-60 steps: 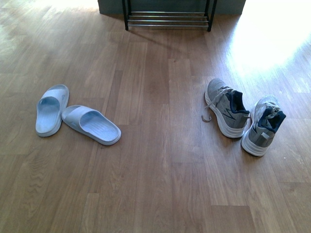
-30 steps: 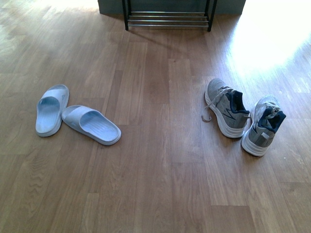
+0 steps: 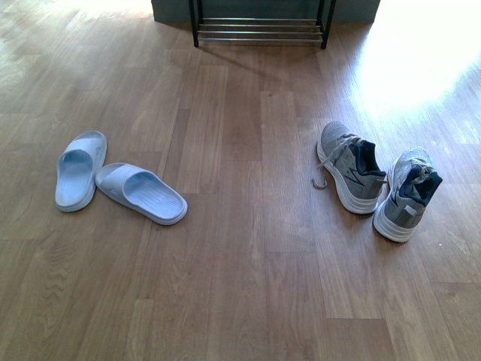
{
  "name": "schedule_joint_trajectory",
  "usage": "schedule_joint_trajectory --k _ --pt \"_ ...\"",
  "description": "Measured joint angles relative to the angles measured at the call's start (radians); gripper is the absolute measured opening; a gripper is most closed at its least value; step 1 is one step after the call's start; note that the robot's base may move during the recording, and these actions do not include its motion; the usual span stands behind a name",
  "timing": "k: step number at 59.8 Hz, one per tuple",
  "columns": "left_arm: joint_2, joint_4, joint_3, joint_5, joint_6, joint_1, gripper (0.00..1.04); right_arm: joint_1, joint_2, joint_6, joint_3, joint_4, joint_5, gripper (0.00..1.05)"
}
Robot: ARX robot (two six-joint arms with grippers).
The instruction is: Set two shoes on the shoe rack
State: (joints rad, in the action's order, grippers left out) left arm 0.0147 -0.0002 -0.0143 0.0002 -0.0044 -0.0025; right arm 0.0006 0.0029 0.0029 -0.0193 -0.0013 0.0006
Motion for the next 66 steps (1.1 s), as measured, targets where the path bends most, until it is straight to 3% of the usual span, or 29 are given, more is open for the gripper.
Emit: schedule_joint_trajectory --k 66 --pt "0.000 0.000 0.000 0.002 0.000 0.000 0.95 0.000 0.000 0.000 0.000 0.000 0.000 0.96"
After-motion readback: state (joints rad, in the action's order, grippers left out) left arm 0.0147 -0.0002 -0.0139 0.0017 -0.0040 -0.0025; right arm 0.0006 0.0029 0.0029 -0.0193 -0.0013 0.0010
